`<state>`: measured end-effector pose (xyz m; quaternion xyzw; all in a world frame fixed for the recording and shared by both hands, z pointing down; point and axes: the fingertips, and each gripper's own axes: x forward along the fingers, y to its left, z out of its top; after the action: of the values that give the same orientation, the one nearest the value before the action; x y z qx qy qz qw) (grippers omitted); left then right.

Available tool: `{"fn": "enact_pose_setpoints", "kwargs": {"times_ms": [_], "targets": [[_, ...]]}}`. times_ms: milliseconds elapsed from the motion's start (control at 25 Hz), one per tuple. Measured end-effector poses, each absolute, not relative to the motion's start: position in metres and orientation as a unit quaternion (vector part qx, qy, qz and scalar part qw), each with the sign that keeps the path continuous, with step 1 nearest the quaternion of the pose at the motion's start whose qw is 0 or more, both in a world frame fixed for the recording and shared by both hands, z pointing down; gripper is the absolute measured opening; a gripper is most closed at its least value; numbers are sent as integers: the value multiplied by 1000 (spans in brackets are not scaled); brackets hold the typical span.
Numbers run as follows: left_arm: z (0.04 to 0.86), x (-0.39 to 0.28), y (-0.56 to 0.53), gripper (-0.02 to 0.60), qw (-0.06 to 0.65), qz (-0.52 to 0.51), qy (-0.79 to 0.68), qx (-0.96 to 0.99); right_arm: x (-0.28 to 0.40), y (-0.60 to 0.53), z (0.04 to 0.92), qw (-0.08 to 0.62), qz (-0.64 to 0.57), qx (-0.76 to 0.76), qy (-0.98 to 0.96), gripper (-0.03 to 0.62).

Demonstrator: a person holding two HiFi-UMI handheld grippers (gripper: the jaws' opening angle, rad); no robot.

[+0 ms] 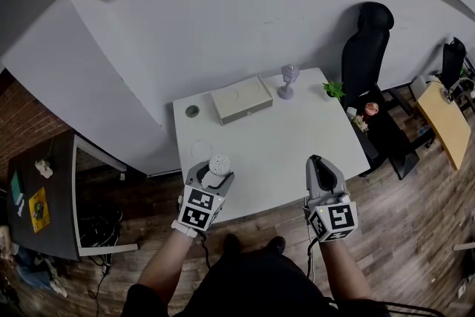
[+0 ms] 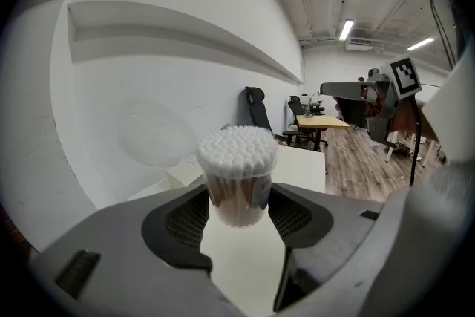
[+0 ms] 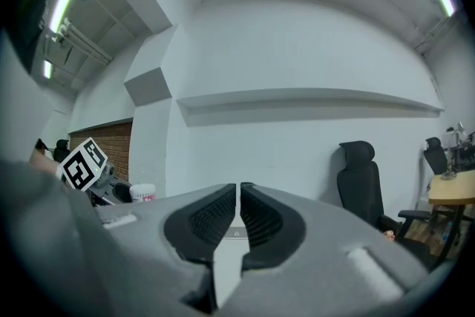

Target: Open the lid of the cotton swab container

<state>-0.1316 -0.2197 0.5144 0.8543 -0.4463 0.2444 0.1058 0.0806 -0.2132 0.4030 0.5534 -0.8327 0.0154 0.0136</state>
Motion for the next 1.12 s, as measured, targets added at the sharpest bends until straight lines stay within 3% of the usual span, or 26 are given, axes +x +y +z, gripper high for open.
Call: {"fn": "enact_pose_setpoints", "kwargs": {"times_ms": [1120], "targets": [[526,-139,-232,245,112,255,-446,851,72,-227,407,8,14,553,-833,2]]}}
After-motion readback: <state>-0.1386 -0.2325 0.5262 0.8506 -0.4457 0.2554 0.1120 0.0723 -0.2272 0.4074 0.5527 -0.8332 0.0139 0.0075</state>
